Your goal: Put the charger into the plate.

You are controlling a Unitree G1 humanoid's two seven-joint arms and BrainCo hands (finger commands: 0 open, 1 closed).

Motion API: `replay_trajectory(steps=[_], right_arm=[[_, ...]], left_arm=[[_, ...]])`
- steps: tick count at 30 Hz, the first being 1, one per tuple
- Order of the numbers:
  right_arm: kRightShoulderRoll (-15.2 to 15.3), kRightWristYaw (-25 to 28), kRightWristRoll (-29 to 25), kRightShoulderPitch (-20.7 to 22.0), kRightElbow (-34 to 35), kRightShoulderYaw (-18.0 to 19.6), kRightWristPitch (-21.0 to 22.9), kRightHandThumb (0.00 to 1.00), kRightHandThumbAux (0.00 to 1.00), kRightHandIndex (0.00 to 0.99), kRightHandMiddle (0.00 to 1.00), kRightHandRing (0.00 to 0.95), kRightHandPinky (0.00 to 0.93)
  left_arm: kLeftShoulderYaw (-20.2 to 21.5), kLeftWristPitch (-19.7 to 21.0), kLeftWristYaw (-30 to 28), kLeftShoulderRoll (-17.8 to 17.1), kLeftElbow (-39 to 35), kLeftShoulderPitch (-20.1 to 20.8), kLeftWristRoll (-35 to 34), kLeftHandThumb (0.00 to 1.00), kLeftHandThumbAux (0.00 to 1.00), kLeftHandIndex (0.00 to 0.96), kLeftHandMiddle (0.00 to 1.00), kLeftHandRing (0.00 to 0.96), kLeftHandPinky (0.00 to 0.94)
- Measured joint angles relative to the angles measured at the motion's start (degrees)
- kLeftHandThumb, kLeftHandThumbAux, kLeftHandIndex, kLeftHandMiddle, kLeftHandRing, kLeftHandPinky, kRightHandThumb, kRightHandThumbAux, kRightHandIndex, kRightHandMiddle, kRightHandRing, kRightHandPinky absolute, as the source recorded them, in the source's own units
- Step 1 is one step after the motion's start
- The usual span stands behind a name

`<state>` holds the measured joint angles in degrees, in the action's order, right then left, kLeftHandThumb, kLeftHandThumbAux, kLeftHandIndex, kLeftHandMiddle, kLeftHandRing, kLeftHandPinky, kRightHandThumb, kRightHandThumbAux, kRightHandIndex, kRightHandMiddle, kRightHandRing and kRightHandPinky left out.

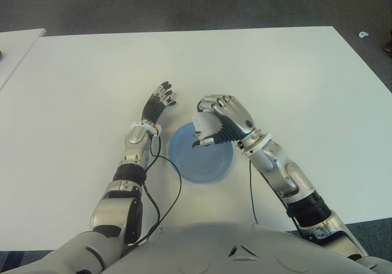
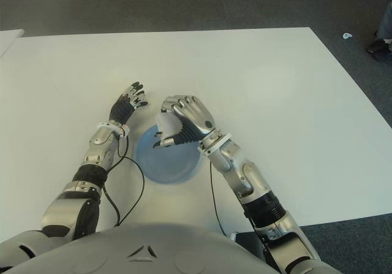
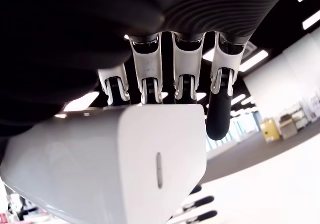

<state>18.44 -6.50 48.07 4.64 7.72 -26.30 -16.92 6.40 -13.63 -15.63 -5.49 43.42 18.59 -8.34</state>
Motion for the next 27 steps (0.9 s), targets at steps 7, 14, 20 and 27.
replay_trajectory(steps=[7,14,20,27], right_arm=[[-0.92,-1.16,1.95,0.26,-2.39,-1.52,-0.16,0.986,0.617,0.842,0.892,0.894,0.885],[-3.69,-2.29,3.12,-0.39,-7.21,-3.44,0.57,0.993,0.615,0.834,0.888,0.881,0.88],[-6.7,-1.75,-1.11,-1.16,-8.7,-2.83,1.79,0.989,0.635,0.822,0.884,0.874,0.886],[-7.43,-2.49,-6.84,-1.17,-11.61,-1.45,-0.87,0.744,0.507,0.565,0.729,0.716,0.644]], left_arm=[[-0.01,0.05,0.44,0.33,-0.16,0.02,0.0,0.081,0.633,0.028,0.031,0.028,0.074],[0.04,0.17,0.47,0.5,-0.21,0.05,-0.02,0.07,0.633,0.032,0.029,0.025,0.073],[0.07,0.27,0.47,0.56,-0.21,0.04,-0.09,0.066,0.629,0.032,0.027,0.023,0.069],[0.06,0.28,0.46,0.56,-0.3,0.02,-0.14,0.055,0.625,0.031,0.022,0.015,0.065]])
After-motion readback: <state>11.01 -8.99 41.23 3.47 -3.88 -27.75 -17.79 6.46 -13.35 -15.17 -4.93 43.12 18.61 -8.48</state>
